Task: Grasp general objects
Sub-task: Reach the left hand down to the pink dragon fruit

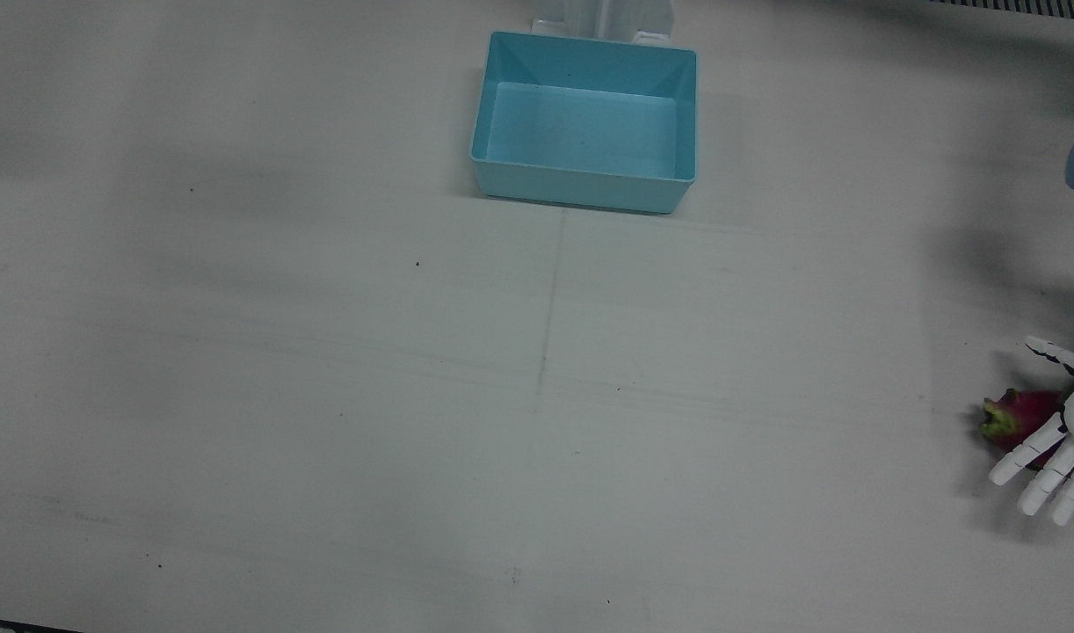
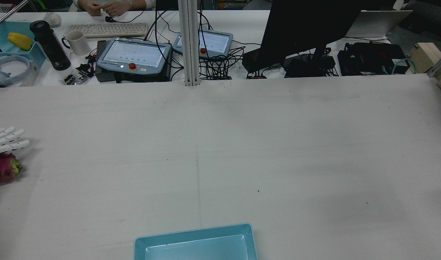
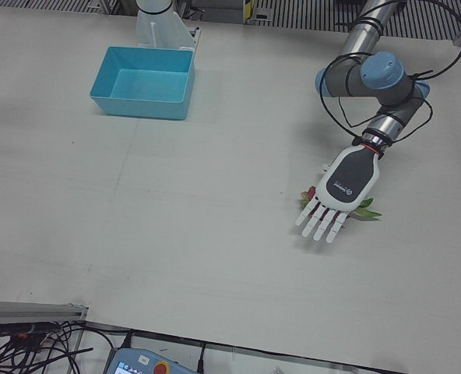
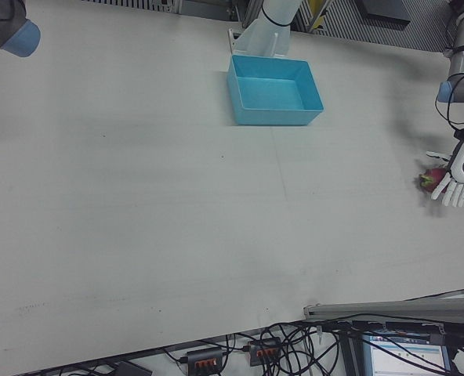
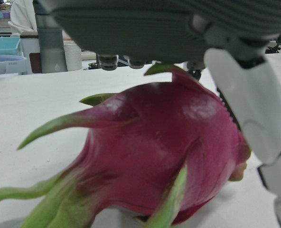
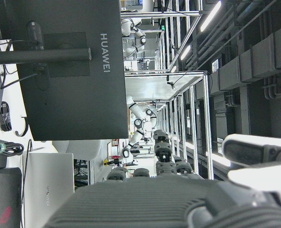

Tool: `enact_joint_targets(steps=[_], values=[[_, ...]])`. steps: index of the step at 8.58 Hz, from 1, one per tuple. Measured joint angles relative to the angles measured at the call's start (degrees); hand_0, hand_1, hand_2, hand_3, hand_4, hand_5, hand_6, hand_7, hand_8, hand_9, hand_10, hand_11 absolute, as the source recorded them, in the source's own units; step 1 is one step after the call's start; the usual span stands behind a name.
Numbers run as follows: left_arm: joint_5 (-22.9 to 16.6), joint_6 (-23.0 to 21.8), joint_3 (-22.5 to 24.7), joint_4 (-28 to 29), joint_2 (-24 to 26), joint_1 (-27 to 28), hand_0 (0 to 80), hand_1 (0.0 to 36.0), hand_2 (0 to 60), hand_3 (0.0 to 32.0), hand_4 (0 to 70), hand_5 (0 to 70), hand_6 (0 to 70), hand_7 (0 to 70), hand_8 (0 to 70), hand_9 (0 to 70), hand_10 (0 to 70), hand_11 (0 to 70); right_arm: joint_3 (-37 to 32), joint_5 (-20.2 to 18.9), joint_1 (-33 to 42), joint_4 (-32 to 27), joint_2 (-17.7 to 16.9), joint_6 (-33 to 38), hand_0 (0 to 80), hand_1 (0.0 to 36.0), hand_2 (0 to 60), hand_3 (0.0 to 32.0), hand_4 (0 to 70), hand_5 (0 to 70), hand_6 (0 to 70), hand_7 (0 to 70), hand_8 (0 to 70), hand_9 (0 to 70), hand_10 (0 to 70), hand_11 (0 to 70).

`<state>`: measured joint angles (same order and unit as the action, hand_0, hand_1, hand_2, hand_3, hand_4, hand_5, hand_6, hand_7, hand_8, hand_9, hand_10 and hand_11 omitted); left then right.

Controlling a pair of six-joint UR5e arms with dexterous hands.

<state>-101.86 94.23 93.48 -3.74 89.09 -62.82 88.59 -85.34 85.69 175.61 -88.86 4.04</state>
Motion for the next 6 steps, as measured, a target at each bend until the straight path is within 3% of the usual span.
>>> enact_joint_targets(steps=[2, 3, 4, 5, 6], values=[[0.88, 0.38, -0.82, 0.65, 0.21, 0.12, 61.0, 25.6, 6.7, 7.4, 3.6, 0.0, 0.0, 4.2, 0.0, 0.0, 2.5, 6.6, 0.0, 0.0, 0.0, 0.0, 0.0, 0.0, 0.0, 0.0, 0.0, 0.0, 0.0, 0.0, 0.0, 0.0, 0.0, 0.0, 0.0, 0.0], [1.18, 0.62, -1.47, 1.0, 0.26, 0.12, 61.2, 25.4, 6.7, 9.4, 1.7, 5.4, 0.0, 5.2, 0.0, 0.0, 3.6, 8.2, 0.0, 0.0, 0.0, 0.0, 0.0, 0.0, 0.0, 0.0, 0.0, 0.0, 0.0, 0.0, 0.0, 0.0, 0.0, 0.0, 0.0, 0.0], [1.61, 1.2, -2.03, 1.24, 0.25, 0.12, 61.0, 26.1, 10.1, 9.4, 0.0, 16.9, 0.1, 8.2, 0.0, 0.2, 6.1, 11.9, 0.0, 0.0, 0.0, 0.0, 0.0, 0.0, 0.0, 0.0, 0.0, 0.0, 0.0, 0.0, 0.0, 0.0, 0.0, 0.0, 0.0, 0.0], [1.95, 1.85, -2.51, 1.45, 0.24, 0.13, 60.2, 26.9, 18.7, 0.0, 1.0, 42.0, 5.5, 20.8, 2.4, 2.8, 15.5, 25.4, 0.0, 0.0, 0.0, 0.0, 0.0, 0.0, 0.0, 0.0, 0.0, 0.0, 0.0, 0.0, 0.0, 0.0, 0.0, 0.0, 0.0, 0.0], [2.14, 2.28, -2.81, 1.6, 0.22, 0.14, 59.4, 27.0, 24.1, 0.0, 2.9, 55.7, 10.2, 29.8, 6.8, 8.5, 23.2, 36.6, 0.0, 0.0, 0.0, 0.0, 0.0, 0.0, 0.0, 0.0, 0.0, 0.0, 0.0, 0.0, 0.0, 0.0, 0.0, 0.0, 0.0, 0.0]])
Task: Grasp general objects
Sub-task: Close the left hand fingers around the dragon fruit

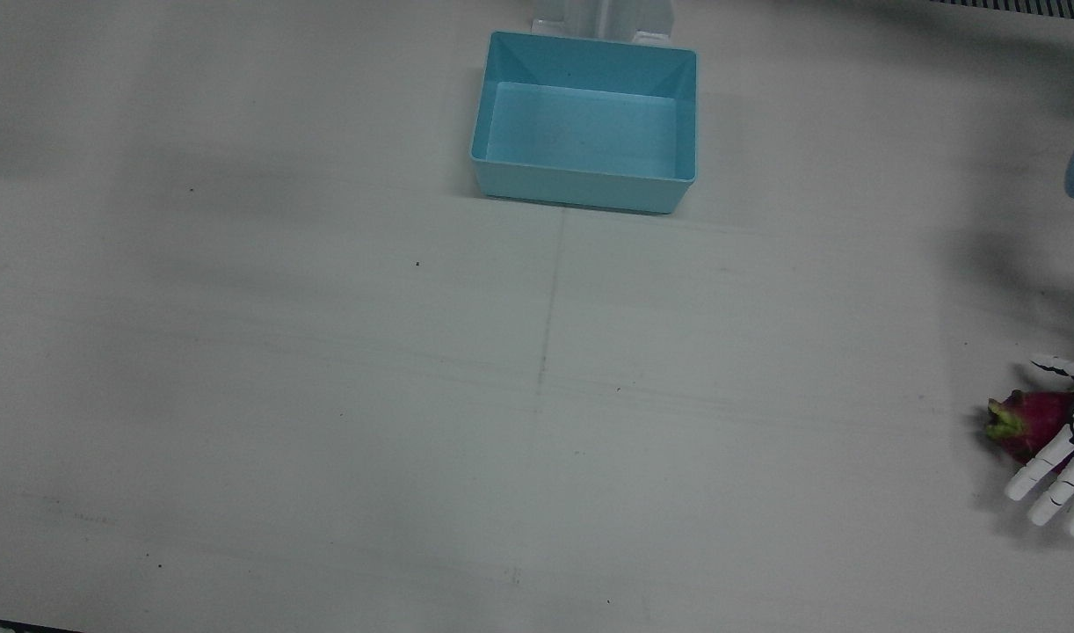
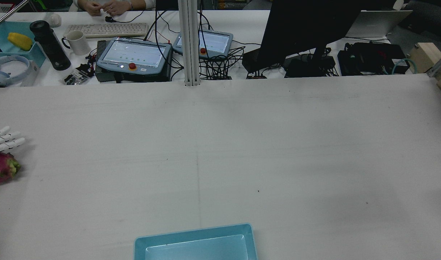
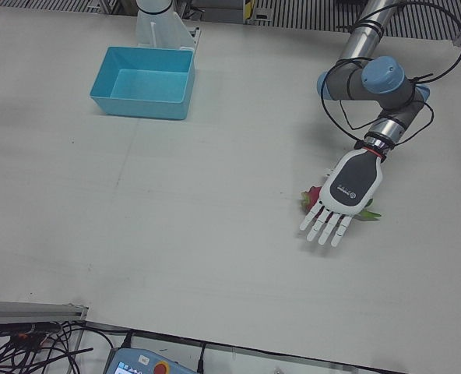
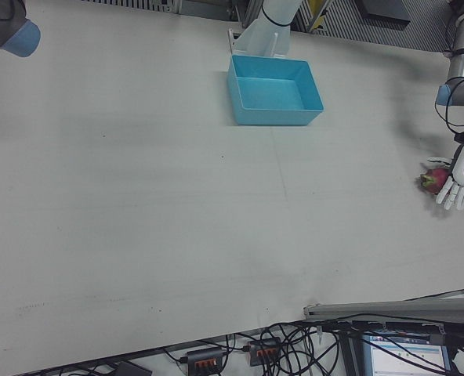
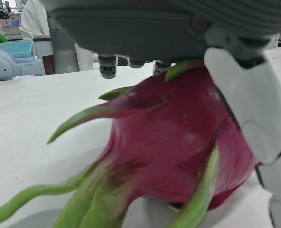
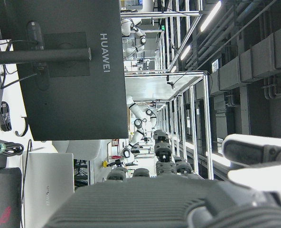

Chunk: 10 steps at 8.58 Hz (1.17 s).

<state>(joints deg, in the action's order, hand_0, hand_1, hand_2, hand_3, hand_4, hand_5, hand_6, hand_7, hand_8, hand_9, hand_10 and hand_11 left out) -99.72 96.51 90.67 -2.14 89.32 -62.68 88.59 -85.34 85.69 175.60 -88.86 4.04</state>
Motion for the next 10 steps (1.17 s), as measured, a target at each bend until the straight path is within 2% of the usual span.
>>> enact_joint_targets(steps=[1, 2, 3, 4, 5, 6, 7, 8, 9, 10], values=[[0.08, 0.22, -0.13, 0.06, -0.01, 0.0, 58.3, 25.6, 25.3, 0.0, 5.7, 59.1, 14.7, 36.1, 11.8, 15.7, 29.7, 45.2, 0.0, 0.0, 0.0, 0.0, 0.0, 0.0, 0.0, 0.0, 0.0, 0.0, 0.0, 0.0, 0.0, 0.0, 0.0, 0.0, 0.0, 0.0], [0.21, 0.38, -0.19, 0.13, -0.02, 0.01, 57.5, 25.1, 29.0, 0.0, 9.2, 62.0, 19.1, 40.7, 16.9, 22.7, 36.2, 53.3, 0.0, 0.0, 0.0, 0.0, 0.0, 0.0, 0.0, 0.0, 0.0, 0.0, 0.0, 0.0, 0.0, 0.0, 0.0, 0.0, 0.0, 0.0], [0.57, 0.46, -0.26, 0.21, -0.02, 0.05, 56.8, 25.1, 35.6, 0.0, 14.7, 68.3, 25.8, 45.4, 23.9, 32.2, 46.0, 66.7, 0.0, 0.0, 0.0, 0.0, 0.0, 0.0, 0.0, 0.0, 0.0, 0.0, 0.0, 0.0, 0.0, 0.0, 0.0, 0.0, 0.0, 0.0], [0.84, 0.5, -0.26, 0.28, -0.02, 0.07, 53.4, 23.3, 46.9, 0.0, 21.1, 70.0, 33.8, 50.2, 31.3, 41.4, 54.1, 70.0, 0.0, 0.0, 0.0, 0.0, 0.0, 0.0, 0.0, 0.0, 0.0, 0.0, 0.0, 0.0, 0.0, 0.0, 0.0, 0.0, 0.0, 0.0], [1.36, 0.61, -0.25, 0.37, -0.02, 0.08, 49.1, 22.8, 60.0, 0.0, 22.0, 68.4, 35.6, 49.7, 33.8, 43.5, 57.1, 70.0, 0.0, 0.0, 0.0, 0.0, 0.0, 0.0, 0.0, 0.0, 0.0, 0.0, 0.0, 0.0, 0.0, 0.0, 0.0, 0.0, 0.0, 0.0], [2.08, 0.73, -0.27, 0.48, -0.06, 0.09, 44.1, 26.0, 60.0, 0.0, 21.9, 65.1, 36.4, 48.8, 35.9, 45.0, 58.3, 70.0, 0.0, 0.0, 0.0, 0.0, 0.0, 0.0, 0.0, 0.0, 0.0, 0.0, 0.0, 0.0, 0.0, 0.0, 0.0, 0.0, 0.0, 0.0], [2.76, 0.81, -0.29, 0.6, -0.08, 0.14, 28.0, 29.1, 60.0, 0.0, 21.2, 64.5, 36.0, 48.2, 36.9, 45.8, 59.6, 70.0, 0.0, 0.0, 0.0, 0.0, 0.0, 0.0, 0.0, 0.0, 0.0, 0.0, 0.0, 0.0, 0.0, 0.0, 0.0, 0.0, 0.0, 0.0], [3.17, 0.88, -0.35, 0.71, -0.09, 0.44, 25.0, 29.5, 60.0, 0.0, 20.2, 61.6, 33.7, 46.2, 35.3, 44.4, 58.7, 70.0, 0.0, 0.0, 0.0, 0.0, 0.0, 0.0, 0.0, 0.0, 0.0, 0.0, 0.0, 0.0, 0.0, 0.0, 0.0, 0.0, 0.0, 0.0], [3.49, 0.86, -0.29, 0.74, -0.1, 0.68, 34.9, 28.6, 60.0, 0.0, 19.2, 57.9, 31.9, 44.8, 33.8, 43.0, 58.1, 70.0, 0.0, 0.0, 0.0, 0.0, 0.0, 0.0, 0.0, 0.0, 0.0, 0.0, 0.0, 0.0, 0.0, 0.0, 0.0, 0.0, 0.0, 0.0], [3.57, 0.53, 0.32, 0.69, -0.19, 0.6, 39.8, 28.3, 60.0, 0.0, 18.8, 57.0, 30.9, 44.2, 32.7, 42.2, 57.1, 70.0, 0.0, 0.0, 0.0, 0.0, 0.0, 0.0, 0.0, 0.0, 0.0, 0.0, 0.0, 0.0, 0.0, 0.0, 0.0, 0.0, 0.0, 0.0]])
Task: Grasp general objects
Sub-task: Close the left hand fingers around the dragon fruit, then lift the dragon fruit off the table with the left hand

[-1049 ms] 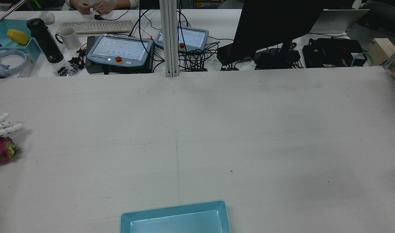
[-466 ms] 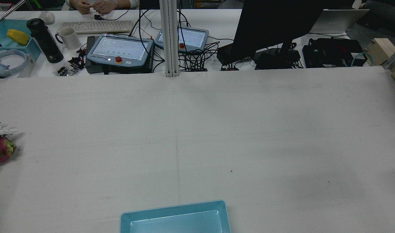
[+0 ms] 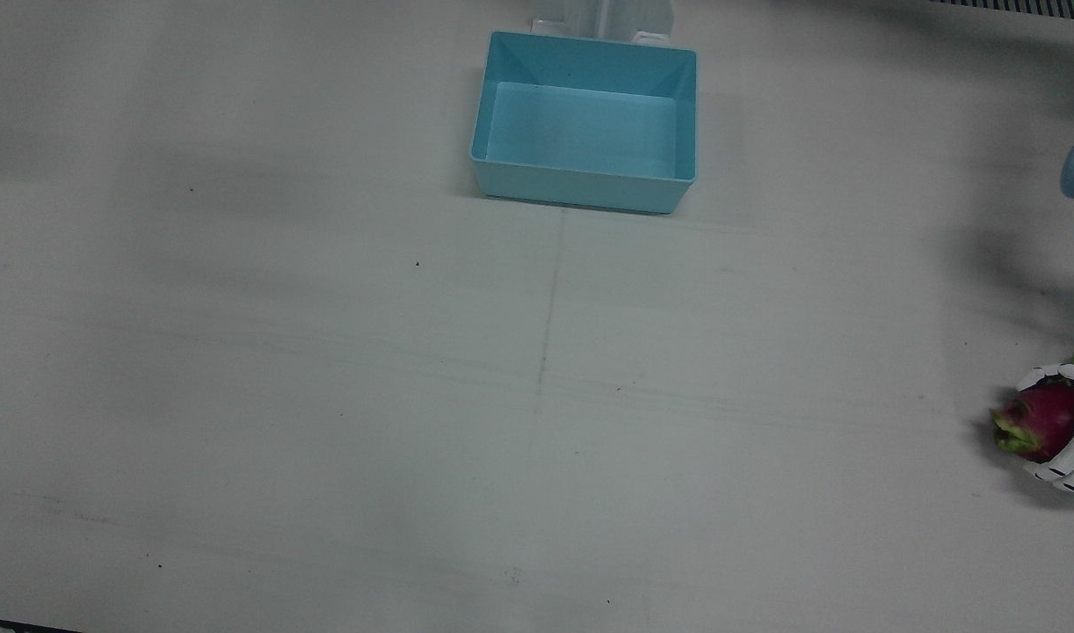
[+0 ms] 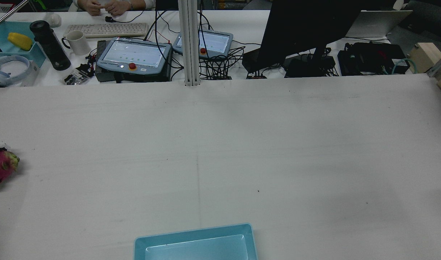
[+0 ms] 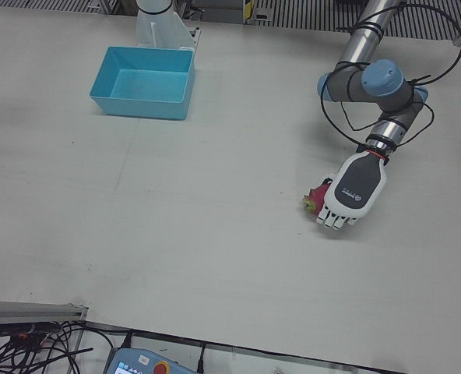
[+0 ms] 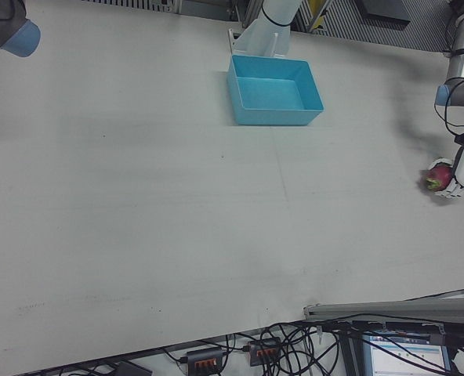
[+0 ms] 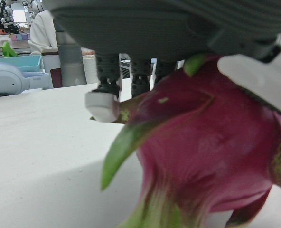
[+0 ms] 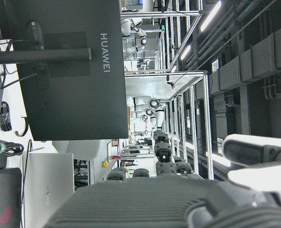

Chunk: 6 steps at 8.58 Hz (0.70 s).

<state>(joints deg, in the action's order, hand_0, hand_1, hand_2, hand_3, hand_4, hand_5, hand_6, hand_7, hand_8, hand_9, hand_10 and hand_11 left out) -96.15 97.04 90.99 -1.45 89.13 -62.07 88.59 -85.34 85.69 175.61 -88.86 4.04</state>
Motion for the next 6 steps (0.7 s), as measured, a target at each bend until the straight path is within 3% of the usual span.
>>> enact_joint_targets(steps=[3, 5, 6], values=[[-0.38, -2.45, 10.63, -5.83, -0.19, -0.25, 45.8, 30.8, 60.0, 0.0, 19.4, 62.0, 32.3, 45.3, 33.4, 43.2, 56.6, 70.0, 0.02, 0.0, 0.0, 0.0, 0.0, 0.0, 0.0, 0.0, 0.0, 0.0, 0.0, 0.0, 0.0, 0.0, 0.0, 0.0, 0.0, 0.0], [-0.49, -9.35, 15.32, -6.01, 0.04, -0.32, 48.4, 34.4, 60.0, 0.0, 20.9, 70.0, 36.4, 47.7, 36.5, 46.1, 58.8, 70.0, 0.03, 0.0, 0.02, 0.0, 0.0, 0.0, 0.0, 0.0, 0.0, 0.0, 0.0, 0.0, 0.0, 0.0, 0.0, 0.0, 0.0, 0.0], [-0.51, -14.05, 16.2, -4.26, 0.09, -0.36, 51.5, 35.9, 60.0, 0.0, 21.8, 70.0, 38.5, 49.4, 38.0, 47.7, 59.6, 70.0, 0.06, 0.0, 0.02, 0.0, 0.0, 0.0, 0.0, 0.0, 0.0, 0.0, 0.0, 0.0, 0.0, 0.0, 0.0, 0.0, 0.0, 0.0]])
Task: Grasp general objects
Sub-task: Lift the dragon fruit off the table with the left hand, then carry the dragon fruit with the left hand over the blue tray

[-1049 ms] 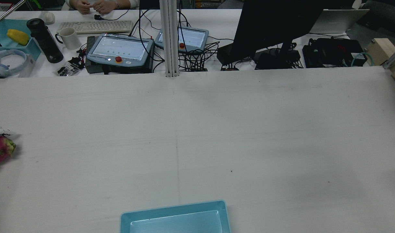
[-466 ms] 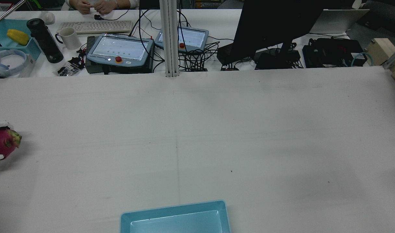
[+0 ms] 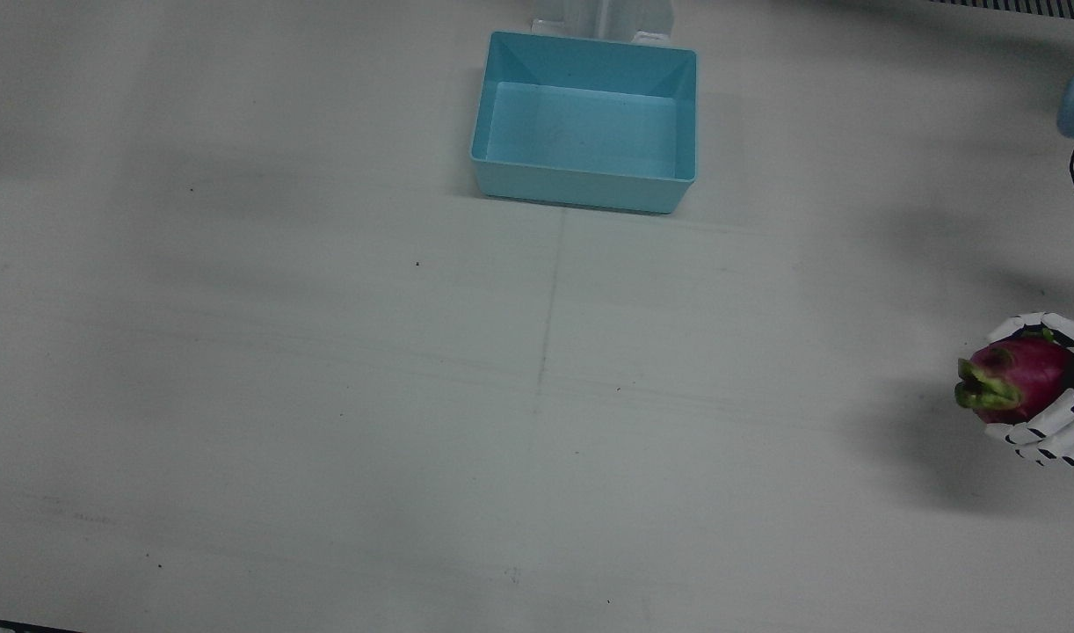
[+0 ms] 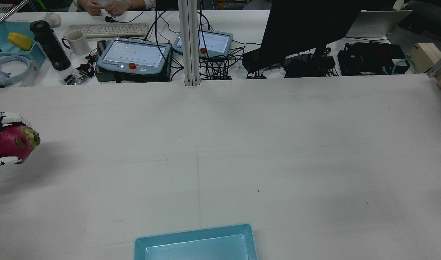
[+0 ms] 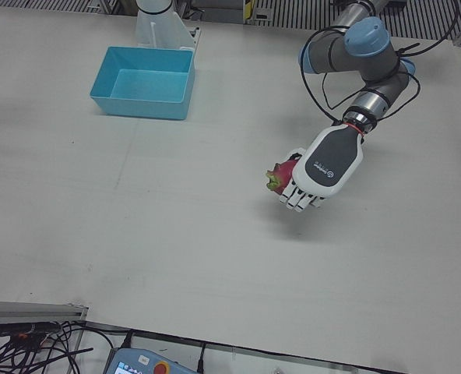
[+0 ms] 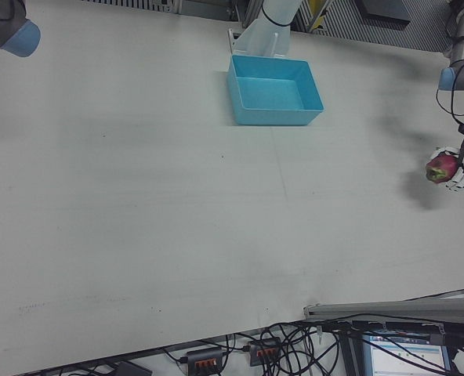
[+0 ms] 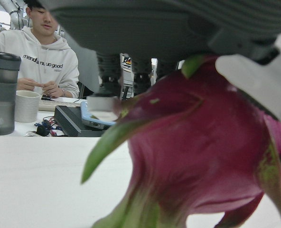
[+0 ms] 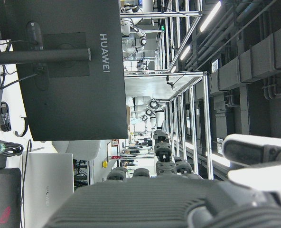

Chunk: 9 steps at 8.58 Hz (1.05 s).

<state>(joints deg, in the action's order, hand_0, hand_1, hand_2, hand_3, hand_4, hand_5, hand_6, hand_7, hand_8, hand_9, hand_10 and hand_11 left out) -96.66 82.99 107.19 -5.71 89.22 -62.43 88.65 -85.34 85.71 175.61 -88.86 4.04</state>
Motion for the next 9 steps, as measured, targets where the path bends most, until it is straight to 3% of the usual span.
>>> enact_joint_targets(steps=[3, 5, 7, 9], values=[[-2.28, -12.01, 2.3, 4.94, -0.16, 0.29, 53.4, 36.0, 60.0, 0.0, 21.5, 70.0, 41.6, 49.3, 39.4, 48.5, 61.0, 70.0, -0.02, 0.0, -0.01, 0.0, 0.0, -0.02, 0.0, 0.0, 0.0, 0.0, 0.0, 0.0, 0.0, 0.0, 0.0, 0.0, 0.0, 0.0], [-4.64, -17.32, 3.95, 7.93, -1.03, 0.55, 54.3, 36.0, 60.0, 0.0, 22.3, 70.0, 46.1, 49.9, 41.8, 50.4, 62.1, 70.0, -0.02, 0.0, 0.01, 0.0, 0.0, 0.0, 0.0, 0.0, 0.0, 0.0, 0.0, 0.0, 0.0, 0.0, 0.0, 0.0, 0.0, 0.0], [-6.78, -23.52, 4.52, 14.99, -4.62, 0.83, 55.8, 36.0, 60.0, 0.0, 23.1, 70.0, 50.8, 52.4, 43.8, 52.5, 62.7, 70.0, 0.0, 0.0, 0.04, 0.0, 0.0, 0.0, 0.0, 0.0, 0.0, 0.0, 0.0, 0.0, 0.0, 0.0, 0.0, 0.0, 0.0, 0.0], [-7.88, -26.71, 5.73, 20.17, -7.68, 4.64, 56.9, 36.0, 60.0, 0.0, 23.5, 70.0, 54.6, 53.9, 45.8, 54.5, 63.6, 70.0, 0.0, -0.02, 0.02, 0.0, 0.0, 0.0, 0.0, 0.0, 0.0, 0.0, 0.0, 0.0, 0.0, 0.0, 0.0, 0.0, 0.0, 0.0]])
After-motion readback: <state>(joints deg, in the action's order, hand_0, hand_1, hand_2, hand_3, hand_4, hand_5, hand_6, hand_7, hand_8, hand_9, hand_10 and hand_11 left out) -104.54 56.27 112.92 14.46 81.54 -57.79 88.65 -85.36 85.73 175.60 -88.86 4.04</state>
